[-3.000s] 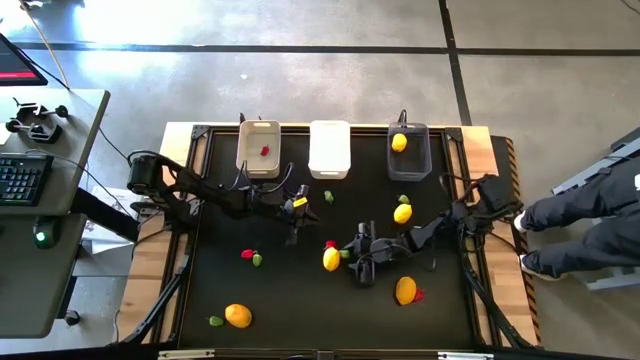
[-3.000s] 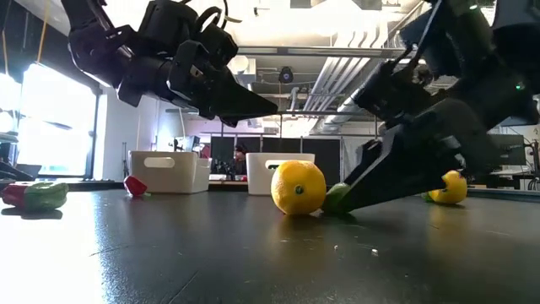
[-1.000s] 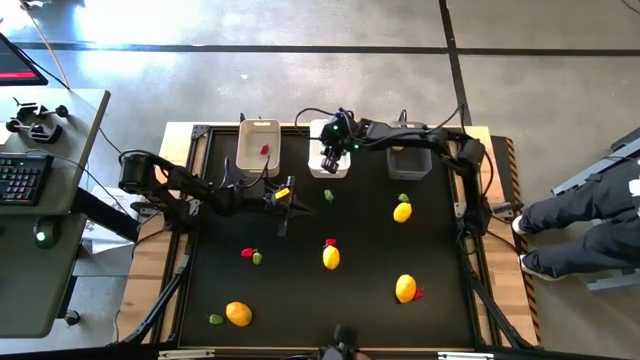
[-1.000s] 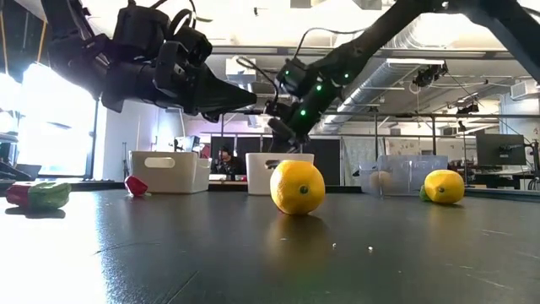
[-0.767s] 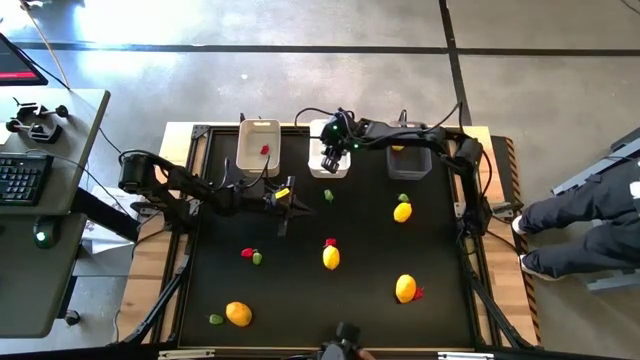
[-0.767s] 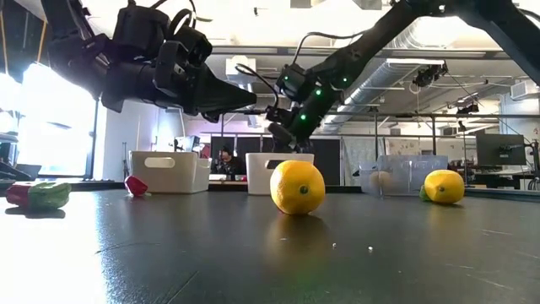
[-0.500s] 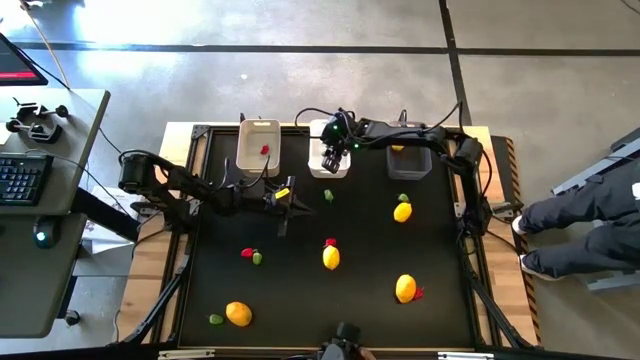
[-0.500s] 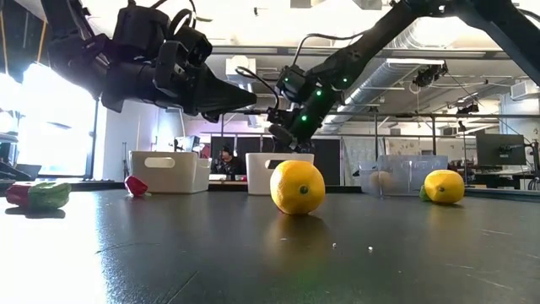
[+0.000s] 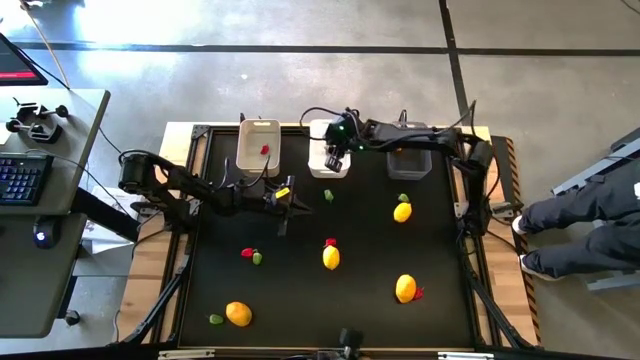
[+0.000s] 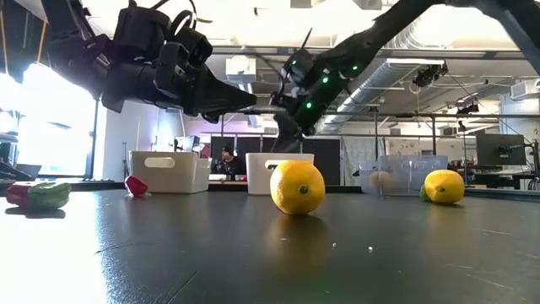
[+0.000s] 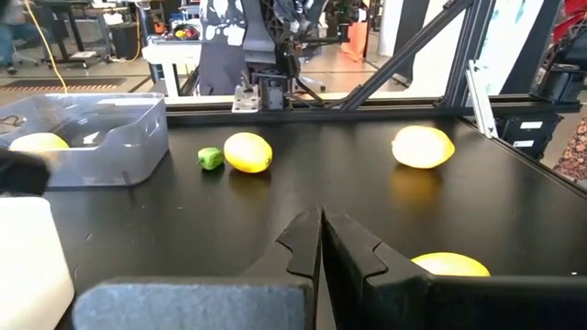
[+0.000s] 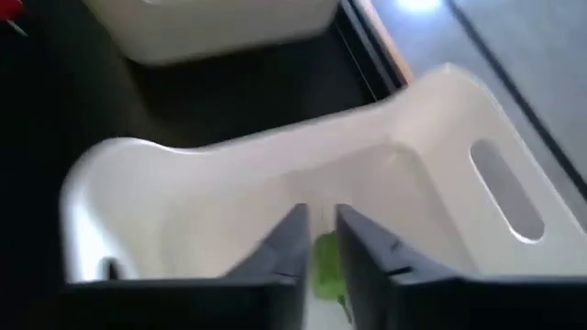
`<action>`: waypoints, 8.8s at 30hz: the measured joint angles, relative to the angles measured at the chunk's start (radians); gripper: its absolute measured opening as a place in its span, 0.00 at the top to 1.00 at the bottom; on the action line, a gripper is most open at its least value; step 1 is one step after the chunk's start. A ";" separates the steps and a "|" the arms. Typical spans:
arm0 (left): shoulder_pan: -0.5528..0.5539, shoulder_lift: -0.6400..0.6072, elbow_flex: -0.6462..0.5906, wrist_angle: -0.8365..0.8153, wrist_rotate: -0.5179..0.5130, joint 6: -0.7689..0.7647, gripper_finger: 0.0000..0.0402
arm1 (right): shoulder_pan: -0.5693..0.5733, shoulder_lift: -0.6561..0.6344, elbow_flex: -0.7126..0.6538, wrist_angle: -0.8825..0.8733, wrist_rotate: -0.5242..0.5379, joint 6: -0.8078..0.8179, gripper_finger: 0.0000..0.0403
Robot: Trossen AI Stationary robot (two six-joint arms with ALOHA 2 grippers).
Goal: Sort produce into baskets
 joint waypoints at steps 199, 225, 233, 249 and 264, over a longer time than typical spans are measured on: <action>0.434 -0.349 0.337 -1.177 -0.400 0.043 0.71 | 0.319 -0.453 -0.946 0.804 -0.070 0.115 1.00; 0.141 -0.503 0.048 -0.727 -0.259 -0.008 0.71 | 0.318 -0.453 -0.946 0.796 -0.068 0.132 1.00; 0.128 -0.388 0.048 -0.641 -0.213 0.066 0.84 | 0.318 -0.453 -0.946 0.797 -0.071 0.135 1.00; 0.151 -0.156 0.043 -0.281 0.026 0.140 1.00 | 0.320 -0.453 -0.946 0.800 -0.018 0.180 1.00; 0.131 -0.162 -0.193 0.024 0.028 0.069 1.00 | 0.352 -0.453 -0.873 0.763 -0.031 0.190 0.99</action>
